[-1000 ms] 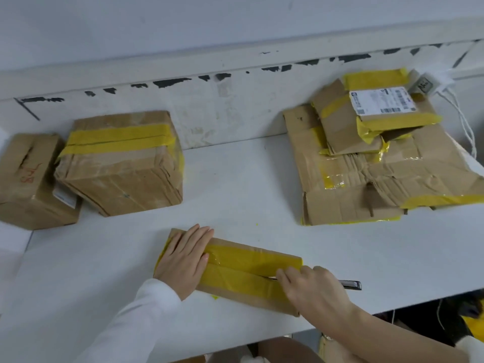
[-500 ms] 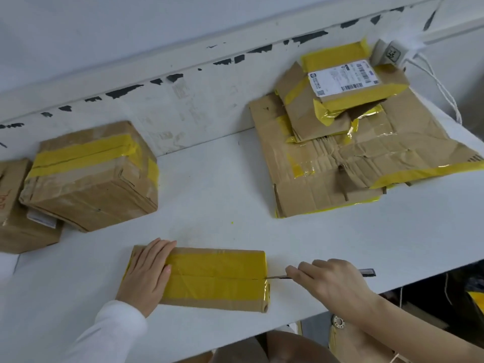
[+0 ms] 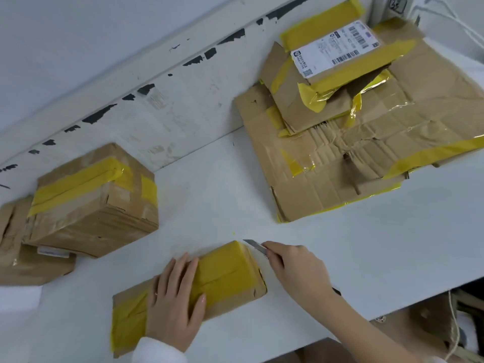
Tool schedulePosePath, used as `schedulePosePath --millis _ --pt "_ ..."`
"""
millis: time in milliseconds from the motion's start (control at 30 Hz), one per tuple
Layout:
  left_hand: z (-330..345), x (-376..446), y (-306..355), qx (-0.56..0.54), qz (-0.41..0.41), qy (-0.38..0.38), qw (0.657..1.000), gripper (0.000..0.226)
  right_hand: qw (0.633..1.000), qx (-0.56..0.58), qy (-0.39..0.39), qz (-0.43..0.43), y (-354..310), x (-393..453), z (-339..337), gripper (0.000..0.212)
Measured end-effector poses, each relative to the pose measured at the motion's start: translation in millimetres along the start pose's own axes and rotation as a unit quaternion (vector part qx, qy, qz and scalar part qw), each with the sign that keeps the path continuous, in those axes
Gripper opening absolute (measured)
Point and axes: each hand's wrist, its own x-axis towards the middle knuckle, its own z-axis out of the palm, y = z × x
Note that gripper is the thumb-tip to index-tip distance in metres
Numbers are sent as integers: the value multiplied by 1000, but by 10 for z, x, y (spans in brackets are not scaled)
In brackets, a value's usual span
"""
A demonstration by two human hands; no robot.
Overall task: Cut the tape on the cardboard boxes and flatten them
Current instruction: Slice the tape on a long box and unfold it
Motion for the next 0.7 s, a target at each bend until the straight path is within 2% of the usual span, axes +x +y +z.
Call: schedulePosePath --millis 100,433,500,600,700 --pt "23 13 51 -5 -38 -14 999 63 1000 12 3 1 -51 81 -42 27" --pt "-42 52 82 -16 -57 -24 998 59 998 -44 -47 -1 -151 193 -69 45" --pt "-36 54 85 -19 -56 -5 998 52 997 -65 -45 -5 -154 187 -66 43" --pt "-28 61 88 -21 -55 7 998 55 991 -127 -38 -21 -159 141 -66 39" --pt "-15 44 87 -23 -58 11 998 55 988 -144 -30 -35 -184 56 -48 19"
